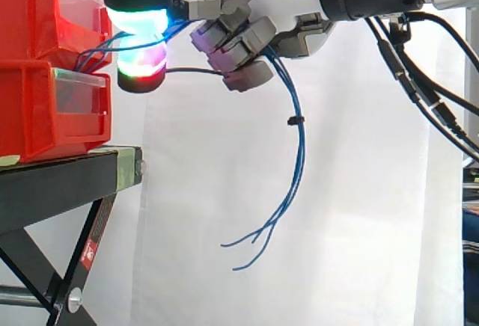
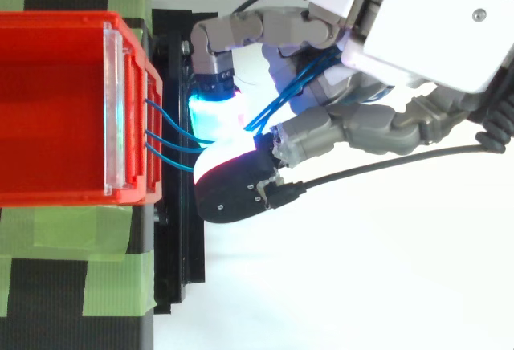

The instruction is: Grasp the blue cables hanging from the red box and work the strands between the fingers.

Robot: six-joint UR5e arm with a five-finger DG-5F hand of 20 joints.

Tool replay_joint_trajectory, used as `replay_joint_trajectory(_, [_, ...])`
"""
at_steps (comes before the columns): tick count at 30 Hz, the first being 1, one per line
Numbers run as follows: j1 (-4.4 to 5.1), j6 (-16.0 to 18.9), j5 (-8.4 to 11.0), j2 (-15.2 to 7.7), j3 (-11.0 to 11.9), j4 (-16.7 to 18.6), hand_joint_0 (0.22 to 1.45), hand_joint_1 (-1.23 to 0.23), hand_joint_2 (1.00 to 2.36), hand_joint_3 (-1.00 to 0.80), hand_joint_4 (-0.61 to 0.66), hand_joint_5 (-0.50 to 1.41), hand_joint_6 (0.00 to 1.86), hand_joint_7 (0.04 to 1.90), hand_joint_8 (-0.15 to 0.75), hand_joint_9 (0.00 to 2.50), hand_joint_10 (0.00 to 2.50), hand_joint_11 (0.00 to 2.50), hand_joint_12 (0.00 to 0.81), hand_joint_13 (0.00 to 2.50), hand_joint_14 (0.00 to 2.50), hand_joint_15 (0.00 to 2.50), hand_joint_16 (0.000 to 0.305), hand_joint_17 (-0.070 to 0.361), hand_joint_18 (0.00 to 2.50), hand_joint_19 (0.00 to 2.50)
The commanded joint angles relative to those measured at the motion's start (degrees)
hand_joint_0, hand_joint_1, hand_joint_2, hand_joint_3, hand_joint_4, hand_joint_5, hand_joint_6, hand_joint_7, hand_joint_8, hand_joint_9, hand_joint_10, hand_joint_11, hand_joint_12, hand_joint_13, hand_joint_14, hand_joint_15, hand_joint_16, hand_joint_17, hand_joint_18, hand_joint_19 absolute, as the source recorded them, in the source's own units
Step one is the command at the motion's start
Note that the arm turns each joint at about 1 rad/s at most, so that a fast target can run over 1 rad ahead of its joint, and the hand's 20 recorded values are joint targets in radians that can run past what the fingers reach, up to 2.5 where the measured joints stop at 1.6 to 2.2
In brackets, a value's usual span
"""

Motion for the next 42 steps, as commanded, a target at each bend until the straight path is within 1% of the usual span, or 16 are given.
replay_joint_trajectory(1, [0.09, 0.0, 0.01, -0.1, 0.0, 0.0, 0.94, -0.59, 1.01, -0.58, 0.34, 0.43, 0.01, 1.37, 0.350, 0.91, 2.50, 1.99, 0.431, 1.02, 2.50, 1.29, 0.063, 0.142, 1.39, 1.65])
replay_joint_trajectory(12, [0.09, -0.2, 0.01, 0.0, 0.0, 0.6, 1.11, -0.62, 1.02, -0.25, 0.36, 0.42, 0.02, 1.29, 0.350, 0.91, 2.50, 1.99, 0.431, 1.02, 2.50, 1.29, 0.063, 0.142, 1.39, 1.65])
replay_joint_trajectory(16, [0.09, -0.2, 0.09, 0.0, 0.0, 1.0, 1.22, -0.62, 1.02, -0.10, 0.24, 0.53, 0.00, 1.51, 0.350, 0.91, 2.50, 1.99, 0.431, 1.02, 2.50, 1.29, 0.063, 0.142, 1.39, 1.65])
replay_joint_trajectory(19, [0.09, -0.2, 0.01, 0.0, 0.0, 1.3, 1.26, -0.64, 1.01, 0.06, 0.18, 0.46, 0.32, 1.44, 0.350, 0.91, 2.50, 1.99, 0.431, 1.02, 2.50, 1.29, 0.063, 0.142, 1.39, 1.65])
replay_joint_trajectory(21, [0.09, -0.2, 0.01, 0.0, 0.0, 1.3, 1.22, -0.67, 1.01, 0.12, 0.22, 0.57, 0.02, 1.55, 0.350, 0.91, 2.50, 1.99, 0.431, 1.02, 2.50, 1.29, 0.063, 0.142, 1.39, 1.65])
replay_joint_trajectory(22, [0.09, -0.2, 0.01, 0.0, 0.0, 1.3, 1.12, -0.68, 1.04, 0.17, 0.28, 0.62, 0.02, 1.34, 0.350, 0.91, 2.50, 1.99, 0.431, 1.02, 2.50, 1.29, 0.063, 0.142, 1.39, 1.65])
replay_joint_trajectory(23, [0.09, -0.1, -0.08, 0.0, 0.0, 1.3, 0.96, -0.64, 1.34, 0.03, 0.35, 0.65, 0.02, 1.19, 0.350, 0.91, 2.50, 1.99, 0.431, 1.02, 2.50, 1.29, 0.063, 0.142, 1.39, 1.65])
replay_joint_trajectory(25, [0.09, 0.1, -0.08, 0.0, 0.0, 1.3, 0.85, -0.57, 1.59, -0.08, 0.43, 0.66, 0.02, 1.05, 0.350, 0.91, 2.50, 1.99, 0.431, 1.02, 2.50, 1.29, 0.063, 0.142, 1.39, 1.65])
replay_joint_trajectory(27, [0.09, 0.1, -0.17, 0.0, 0.0, 1.3, 0.83, -0.56, 1.67, -0.11, 0.45, 0.66, 0.02, 1.00, 0.350, 0.91, 2.50, 1.99, 0.431, 1.02, 2.50, 1.29, 0.063, 0.142, 1.39, 1.65])
replay_joint_trajectory(29, [0.00, 0.1, -0.17, 0.0, 0.0, 1.3, 1.14, -0.68, 1.16, 0.27, 0.42, 0.64, 0.02, 1.05, 0.350, 0.91, 2.50, 1.99, 0.431, 1.02, 2.50, 1.29, 0.063, 0.142, 1.39, 1.65])
replay_joint_trajectory(31, [0.00, 0.1, -0.17, 0.0, 0.0, 1.3, 1.31, -0.69, 1.00, 0.38, 0.34, 0.69, 0.02, 1.17, 0.350, 0.91, 2.50, 1.99, 0.431, 1.02, 2.50, 1.29, 0.063, 0.142, 1.39, 1.65])
replay_joint_trajectory(35, [0.00, 0.2, -0.26, 0.0, 0.0, 1.3, 1.36, -0.68, 1.00, 0.38, 0.28, 0.77, 0.02, 1.33, 0.350, 0.91, 2.50, 1.99, 0.431, 1.02, 2.50, 1.29, 0.063, 0.142, 1.39, 1.65])
replay_joint_trajectory(37, [0.00, 0.2, -0.26, 0.0, 0.0, 1.3, 1.23, -0.73, 1.15, 0.33, 0.27, 0.77, 0.02, 1.35, 0.350, 0.91, 2.50, 1.99, 0.431, 1.02, 2.50, 1.29, 0.063, 0.142, 1.39, 1.65])
replay_joint_trajectory(38, [0.00, 0.2, -0.26, -0.1, 0.0, 1.3, 0.98, -0.75, 1.47, 0.15, 0.27, 0.73, 0.02, 1.34, 0.350, 0.91, 2.50, 1.99, 0.431, 1.02, 2.50, 1.29, 0.063, 0.142, 1.39, 1.65])
replay_joint_trajectory(40, [0.00, 0.2, -0.26, 0.0, 0.0, 1.3, 0.75, -0.71, 1.75, -0.04, 0.31, 0.65, 0.02, 1.36, 0.350, 0.91, 2.50, 1.99, 0.431, 1.02, 2.50, 1.29, 0.063, 0.142, 1.39, 1.65])
replay_joint_trajectory(42, [0.00, 0.2, -0.26, 0.0, 0.0, 1.3, 0.72, -0.72, 1.73, -0.08, 0.29, 0.63, 0.02, 1.40, 0.350, 0.91, 2.50, 1.99, 0.431, 1.02, 2.50, 1.29, 0.063, 0.142, 1.39, 1.65])
